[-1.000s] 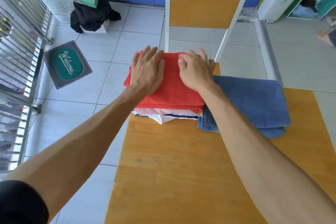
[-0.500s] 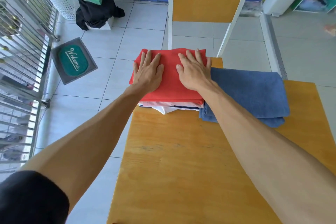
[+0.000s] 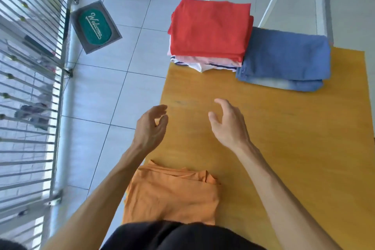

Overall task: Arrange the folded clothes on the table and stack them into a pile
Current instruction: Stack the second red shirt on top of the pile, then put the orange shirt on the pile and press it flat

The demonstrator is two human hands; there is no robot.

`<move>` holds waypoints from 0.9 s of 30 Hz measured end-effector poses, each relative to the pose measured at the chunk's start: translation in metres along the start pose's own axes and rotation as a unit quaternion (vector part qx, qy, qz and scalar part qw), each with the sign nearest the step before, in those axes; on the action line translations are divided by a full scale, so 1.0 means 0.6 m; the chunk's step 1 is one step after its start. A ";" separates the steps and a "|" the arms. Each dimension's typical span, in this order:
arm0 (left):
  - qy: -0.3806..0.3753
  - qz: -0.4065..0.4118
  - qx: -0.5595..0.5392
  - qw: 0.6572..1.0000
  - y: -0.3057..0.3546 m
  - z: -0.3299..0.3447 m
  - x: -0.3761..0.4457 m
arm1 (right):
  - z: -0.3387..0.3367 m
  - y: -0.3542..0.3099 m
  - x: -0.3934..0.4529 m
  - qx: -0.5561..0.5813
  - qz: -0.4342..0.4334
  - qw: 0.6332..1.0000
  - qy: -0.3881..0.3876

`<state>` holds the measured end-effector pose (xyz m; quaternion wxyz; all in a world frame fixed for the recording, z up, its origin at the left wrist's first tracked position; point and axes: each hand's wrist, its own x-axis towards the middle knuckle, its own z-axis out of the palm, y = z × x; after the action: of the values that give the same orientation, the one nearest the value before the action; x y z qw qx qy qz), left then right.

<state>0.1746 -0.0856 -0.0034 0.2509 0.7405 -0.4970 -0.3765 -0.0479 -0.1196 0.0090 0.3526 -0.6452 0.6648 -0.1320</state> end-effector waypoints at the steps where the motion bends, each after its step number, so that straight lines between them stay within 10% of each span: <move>1: -0.004 -0.016 0.005 1.000 -0.026 -0.007 -0.030 | 0.015 0.011 -0.032 0.001 0.019 1.000 -0.020; 12: -0.035 -0.251 0.095 0.963 -0.189 -0.034 -0.230 | 0.097 0.080 -0.248 -0.062 0.187 0.979 -0.051; 17: -0.071 -0.213 0.157 0.962 -0.187 -0.022 -0.250 | 0.114 0.072 -0.285 -0.086 0.260 0.952 -0.138; 27: -0.014 -0.131 0.078 0.988 -0.181 -0.023 -0.239 | 0.142 0.073 -0.284 0.111 0.243 0.963 -0.010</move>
<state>0.2135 0.0882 -0.0320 0.1342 0.8113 -0.4269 -0.3762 -0.0407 0.0720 -0.0290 0.4505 -0.4219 0.7792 -0.1086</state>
